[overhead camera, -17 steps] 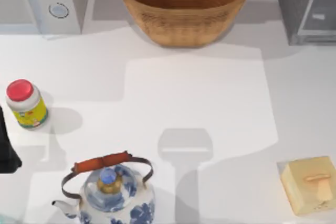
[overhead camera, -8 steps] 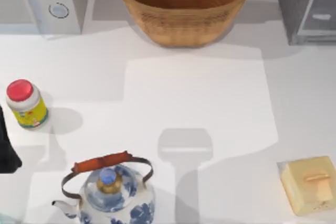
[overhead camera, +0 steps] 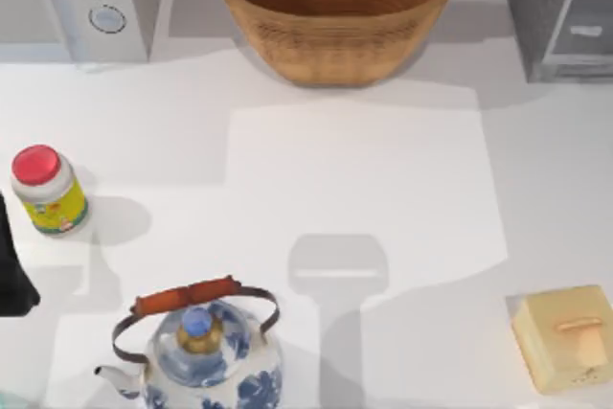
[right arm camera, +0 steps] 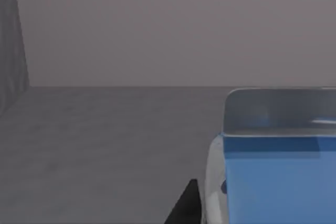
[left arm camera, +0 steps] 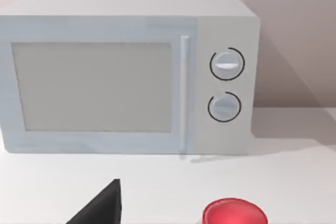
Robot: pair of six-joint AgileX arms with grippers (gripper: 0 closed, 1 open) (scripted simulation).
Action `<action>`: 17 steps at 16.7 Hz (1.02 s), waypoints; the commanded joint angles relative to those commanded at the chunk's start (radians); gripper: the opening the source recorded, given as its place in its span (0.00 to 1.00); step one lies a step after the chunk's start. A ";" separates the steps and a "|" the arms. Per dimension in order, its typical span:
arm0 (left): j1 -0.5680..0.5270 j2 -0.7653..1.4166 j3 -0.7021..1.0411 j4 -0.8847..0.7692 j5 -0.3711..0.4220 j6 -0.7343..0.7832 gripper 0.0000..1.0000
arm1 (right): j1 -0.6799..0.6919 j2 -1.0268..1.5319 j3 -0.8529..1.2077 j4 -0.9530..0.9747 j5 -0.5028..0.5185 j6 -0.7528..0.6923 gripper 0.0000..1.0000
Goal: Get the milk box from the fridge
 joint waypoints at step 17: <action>0.000 0.000 0.000 0.000 0.000 0.000 1.00 | -0.011 -0.220 -0.115 -0.071 -0.026 0.004 0.00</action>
